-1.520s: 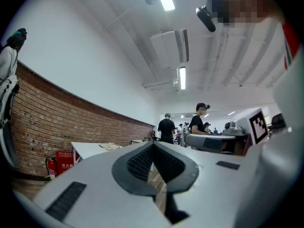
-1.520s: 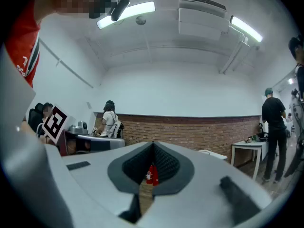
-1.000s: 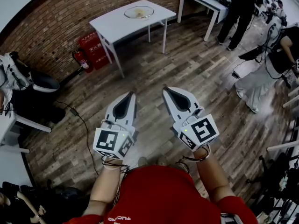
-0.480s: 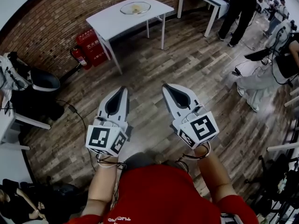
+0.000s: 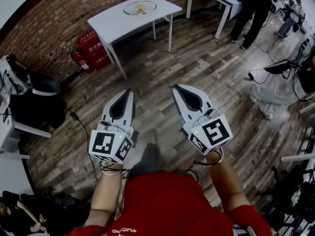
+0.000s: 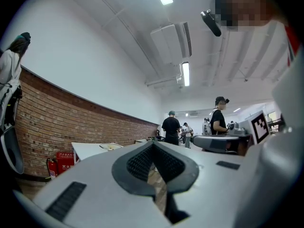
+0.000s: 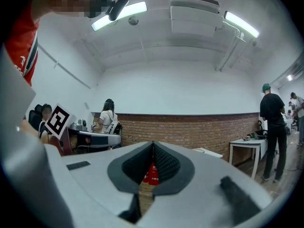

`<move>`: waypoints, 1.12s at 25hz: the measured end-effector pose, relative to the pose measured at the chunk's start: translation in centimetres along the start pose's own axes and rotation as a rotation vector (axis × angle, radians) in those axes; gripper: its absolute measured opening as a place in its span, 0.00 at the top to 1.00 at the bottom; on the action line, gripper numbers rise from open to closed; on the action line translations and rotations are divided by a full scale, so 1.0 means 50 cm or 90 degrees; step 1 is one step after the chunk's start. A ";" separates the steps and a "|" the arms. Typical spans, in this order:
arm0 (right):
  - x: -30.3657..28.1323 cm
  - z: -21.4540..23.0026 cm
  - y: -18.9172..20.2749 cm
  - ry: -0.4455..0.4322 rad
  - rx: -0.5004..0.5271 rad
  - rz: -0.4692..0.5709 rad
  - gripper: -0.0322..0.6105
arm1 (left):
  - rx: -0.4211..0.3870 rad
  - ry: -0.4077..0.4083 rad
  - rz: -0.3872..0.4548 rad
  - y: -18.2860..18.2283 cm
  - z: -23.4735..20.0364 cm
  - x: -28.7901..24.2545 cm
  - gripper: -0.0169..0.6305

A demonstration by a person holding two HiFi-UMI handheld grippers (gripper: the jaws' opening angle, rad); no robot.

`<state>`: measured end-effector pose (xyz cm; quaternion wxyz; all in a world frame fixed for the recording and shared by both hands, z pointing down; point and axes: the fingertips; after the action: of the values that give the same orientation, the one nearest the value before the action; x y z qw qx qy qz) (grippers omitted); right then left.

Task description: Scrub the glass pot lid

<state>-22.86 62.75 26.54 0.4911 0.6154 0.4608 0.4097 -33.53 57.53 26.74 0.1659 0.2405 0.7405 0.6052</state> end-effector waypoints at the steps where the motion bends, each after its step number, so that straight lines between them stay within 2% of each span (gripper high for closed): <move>1: -0.009 0.010 0.004 0.002 0.000 0.000 0.90 | -0.001 0.002 0.000 0.002 -0.006 -0.013 0.95; 11: -0.197 0.159 0.039 0.018 0.019 -0.001 0.90 | -0.006 -0.001 0.011 -0.007 -0.152 -0.229 0.95; 20: -0.434 0.315 0.076 0.033 0.030 -0.009 0.90 | 0.001 0.016 0.008 -0.043 -0.343 -0.483 0.95; 28: -0.578 0.397 0.114 0.045 0.026 -0.019 0.90 | 0.012 0.028 0.004 -0.049 -0.454 -0.621 0.95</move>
<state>-9.84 29.70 27.03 0.4679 0.6037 0.4950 0.4142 -20.36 21.31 27.74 0.1454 0.2312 0.7489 0.6037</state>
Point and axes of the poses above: the fingertips, and each gripper's own axes: x backward along the fingers, z to its right, y out of its underside, and after that the axes turned 7 degrees about x, right-handed
